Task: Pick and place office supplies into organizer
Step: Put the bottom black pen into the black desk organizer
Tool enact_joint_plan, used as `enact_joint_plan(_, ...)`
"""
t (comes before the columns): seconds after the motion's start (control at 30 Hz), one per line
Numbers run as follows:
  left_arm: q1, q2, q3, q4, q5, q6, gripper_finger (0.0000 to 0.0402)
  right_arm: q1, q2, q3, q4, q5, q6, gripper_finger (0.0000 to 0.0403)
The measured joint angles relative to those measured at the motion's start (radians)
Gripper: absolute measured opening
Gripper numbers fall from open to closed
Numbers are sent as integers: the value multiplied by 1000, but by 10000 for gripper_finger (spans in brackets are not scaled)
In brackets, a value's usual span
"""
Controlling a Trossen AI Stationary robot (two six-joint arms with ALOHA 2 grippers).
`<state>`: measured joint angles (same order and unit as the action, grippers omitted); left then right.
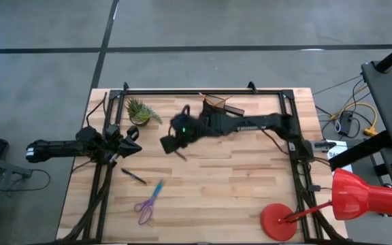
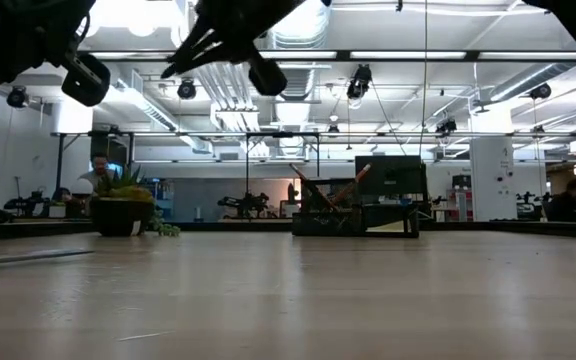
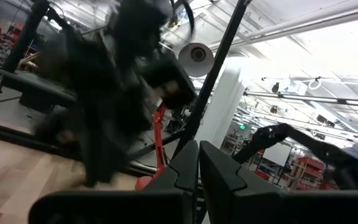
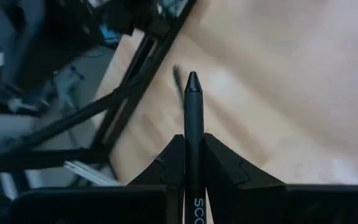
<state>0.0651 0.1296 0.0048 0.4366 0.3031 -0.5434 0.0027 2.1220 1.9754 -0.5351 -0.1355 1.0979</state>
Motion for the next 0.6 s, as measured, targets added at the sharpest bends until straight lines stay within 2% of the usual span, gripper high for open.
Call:
enact_joint_plan(0.1, 0, 0, 0, 0, 0, 0, 0, 51, 0, -81, 178, 65, 225, 28)
enact_joint_plan(0.2, 0, 0, 0, 1, 0, 0, 0, 96, 0, -176, 563, 160, 467, 28)
enact_joint_plan(0.27, 0, 1, 0, 0, 0, 0, 0, 121, 2, -234, 746, 212, 590, 28)
enact_joint_plan(0.43, 0, -1, 0, 0, 0, 0, 0, 176, -4, -329, 796, 347, 758, 28)
enact_joint_plan(0.6, 0, -1, 0, 1, 0, 0, 0, 187, -85, -412, 807, 486, 886, 28)
